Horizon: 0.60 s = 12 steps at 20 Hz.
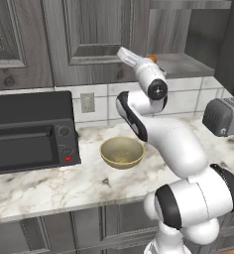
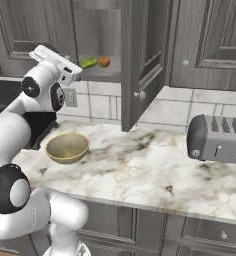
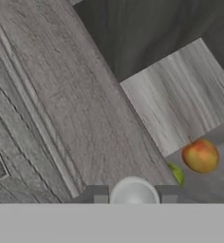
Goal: Open the cabinet. Pick the apple and mango from the cabinet and place them into the bowl. Then close the cabinet.
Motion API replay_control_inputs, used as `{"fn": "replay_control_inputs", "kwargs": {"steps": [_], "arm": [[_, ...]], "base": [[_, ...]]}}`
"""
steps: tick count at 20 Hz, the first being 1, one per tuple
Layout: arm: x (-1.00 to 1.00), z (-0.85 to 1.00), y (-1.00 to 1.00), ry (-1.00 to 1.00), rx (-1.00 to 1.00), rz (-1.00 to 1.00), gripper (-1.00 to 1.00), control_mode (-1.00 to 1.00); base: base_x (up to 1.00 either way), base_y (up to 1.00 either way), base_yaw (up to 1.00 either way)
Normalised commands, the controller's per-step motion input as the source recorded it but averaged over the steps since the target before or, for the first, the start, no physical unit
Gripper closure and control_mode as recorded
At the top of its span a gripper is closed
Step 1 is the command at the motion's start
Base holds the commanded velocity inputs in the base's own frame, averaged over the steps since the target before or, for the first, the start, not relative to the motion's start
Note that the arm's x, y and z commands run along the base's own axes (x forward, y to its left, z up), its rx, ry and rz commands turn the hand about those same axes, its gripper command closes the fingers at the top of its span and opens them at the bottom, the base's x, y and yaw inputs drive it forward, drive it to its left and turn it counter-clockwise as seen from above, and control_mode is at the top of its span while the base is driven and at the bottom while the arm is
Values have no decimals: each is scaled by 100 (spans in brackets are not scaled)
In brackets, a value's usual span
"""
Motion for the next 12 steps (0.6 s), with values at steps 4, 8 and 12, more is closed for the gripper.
{"fn": "replay_control_inputs", "kwargs": {"steps": [4,8,12], "arm": [[-37,35,0,0,-1,12,100,-100],[-59,46,9,0,-4,7,100,-100],[-60,64,22,0,-7,2,100,-100]], "base": [[0,0,0],[0,0,0],[0,0,0]]}}
